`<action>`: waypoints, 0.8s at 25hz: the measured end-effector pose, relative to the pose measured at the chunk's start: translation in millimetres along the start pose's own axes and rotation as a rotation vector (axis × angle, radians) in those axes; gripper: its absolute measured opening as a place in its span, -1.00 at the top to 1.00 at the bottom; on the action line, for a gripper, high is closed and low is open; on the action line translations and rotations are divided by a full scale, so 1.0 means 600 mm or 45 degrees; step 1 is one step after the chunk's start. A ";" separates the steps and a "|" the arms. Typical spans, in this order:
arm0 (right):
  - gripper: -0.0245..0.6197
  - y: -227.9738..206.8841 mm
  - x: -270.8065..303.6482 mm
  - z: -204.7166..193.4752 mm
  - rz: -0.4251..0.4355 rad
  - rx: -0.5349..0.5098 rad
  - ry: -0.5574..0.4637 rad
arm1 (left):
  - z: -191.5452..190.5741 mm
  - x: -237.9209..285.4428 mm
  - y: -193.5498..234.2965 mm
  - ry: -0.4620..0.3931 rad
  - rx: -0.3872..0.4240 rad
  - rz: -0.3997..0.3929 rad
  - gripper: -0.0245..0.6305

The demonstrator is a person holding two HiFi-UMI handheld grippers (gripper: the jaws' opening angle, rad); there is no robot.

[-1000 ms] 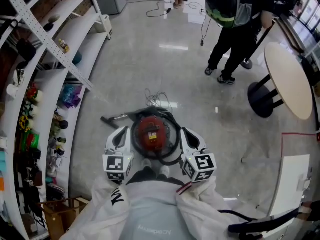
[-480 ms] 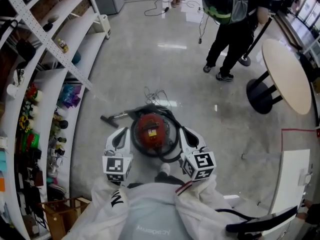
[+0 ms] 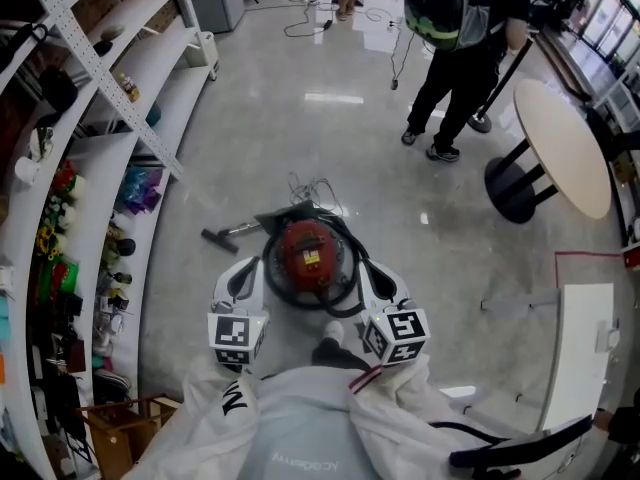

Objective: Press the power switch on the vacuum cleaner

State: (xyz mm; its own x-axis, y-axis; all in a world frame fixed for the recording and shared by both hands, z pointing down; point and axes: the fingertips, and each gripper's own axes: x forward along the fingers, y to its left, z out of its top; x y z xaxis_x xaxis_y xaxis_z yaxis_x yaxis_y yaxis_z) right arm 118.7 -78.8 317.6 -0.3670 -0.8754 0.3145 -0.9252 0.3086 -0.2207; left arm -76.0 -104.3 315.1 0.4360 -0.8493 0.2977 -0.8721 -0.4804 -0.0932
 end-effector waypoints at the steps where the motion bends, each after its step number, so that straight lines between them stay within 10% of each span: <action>1: 0.92 0.008 -0.005 -0.003 -0.010 -0.001 -0.001 | -0.002 -0.009 0.002 -0.004 0.000 -0.007 0.93; 20: 0.92 0.124 -0.077 -0.050 -0.099 -0.037 -0.024 | -0.038 -0.112 0.014 -0.063 -0.031 -0.108 0.93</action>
State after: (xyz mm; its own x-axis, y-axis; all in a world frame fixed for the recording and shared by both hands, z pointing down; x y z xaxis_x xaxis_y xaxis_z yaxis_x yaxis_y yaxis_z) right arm 63.9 -3.9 314.2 -0.2923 -0.9038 0.3125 -0.9534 0.2498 -0.1692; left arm -117.7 -46.0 316.0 0.5184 -0.8159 0.2561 -0.8365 -0.5460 -0.0464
